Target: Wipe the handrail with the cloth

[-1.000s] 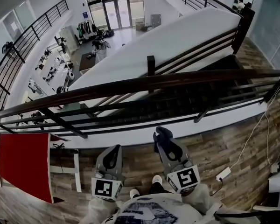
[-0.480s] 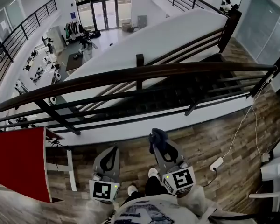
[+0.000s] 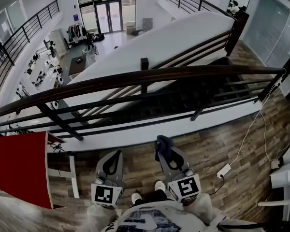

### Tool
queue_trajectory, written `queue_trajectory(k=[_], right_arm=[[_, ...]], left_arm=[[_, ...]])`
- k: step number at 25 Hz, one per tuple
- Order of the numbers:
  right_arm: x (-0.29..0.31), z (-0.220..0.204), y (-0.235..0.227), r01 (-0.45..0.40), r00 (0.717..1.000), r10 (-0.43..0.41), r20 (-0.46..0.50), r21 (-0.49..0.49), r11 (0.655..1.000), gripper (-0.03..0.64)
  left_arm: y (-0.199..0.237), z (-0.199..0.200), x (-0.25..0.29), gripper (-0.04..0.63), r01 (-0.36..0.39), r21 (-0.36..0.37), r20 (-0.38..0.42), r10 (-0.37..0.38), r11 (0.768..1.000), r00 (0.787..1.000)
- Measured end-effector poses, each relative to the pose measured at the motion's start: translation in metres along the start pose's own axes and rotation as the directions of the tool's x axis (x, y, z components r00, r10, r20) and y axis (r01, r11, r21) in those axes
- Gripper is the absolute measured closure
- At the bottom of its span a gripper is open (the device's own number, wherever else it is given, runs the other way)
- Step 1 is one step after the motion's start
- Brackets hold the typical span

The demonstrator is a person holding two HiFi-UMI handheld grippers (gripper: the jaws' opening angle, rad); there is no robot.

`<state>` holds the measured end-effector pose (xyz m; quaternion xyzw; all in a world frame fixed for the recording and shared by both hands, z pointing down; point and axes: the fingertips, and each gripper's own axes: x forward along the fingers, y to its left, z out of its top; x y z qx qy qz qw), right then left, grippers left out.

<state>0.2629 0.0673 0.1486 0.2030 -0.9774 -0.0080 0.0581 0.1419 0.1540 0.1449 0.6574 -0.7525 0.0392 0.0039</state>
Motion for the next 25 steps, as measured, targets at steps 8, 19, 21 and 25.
queue_trajectory(k=[8,19,21,25], right_arm=[[0.012,-0.001,-0.053,-0.048,0.999,0.048,0.025,0.025,0.999,0.528],[0.024,-0.005,-0.065,-0.067,0.998,0.066,0.02,0.039,0.997,0.528],[0.024,-0.005,-0.066,-0.065,0.998,0.064,0.021,0.038,0.997,0.528],[0.026,-0.005,-0.068,-0.068,0.997,0.068,0.026,0.034,0.997,0.528]], left_arm=[[-0.022,0.006,0.053,0.597,-0.058,-0.006,0.038,0.058,0.998,0.998],[-0.018,0.007,0.055,0.597,-0.103,-0.005,0.002,0.103,0.995,0.995],[-0.018,0.004,0.056,0.597,-0.101,-0.01,-0.004,0.101,0.995,0.995],[-0.02,0.001,0.06,0.597,-0.097,-0.012,0.002,0.097,0.995,0.995]])
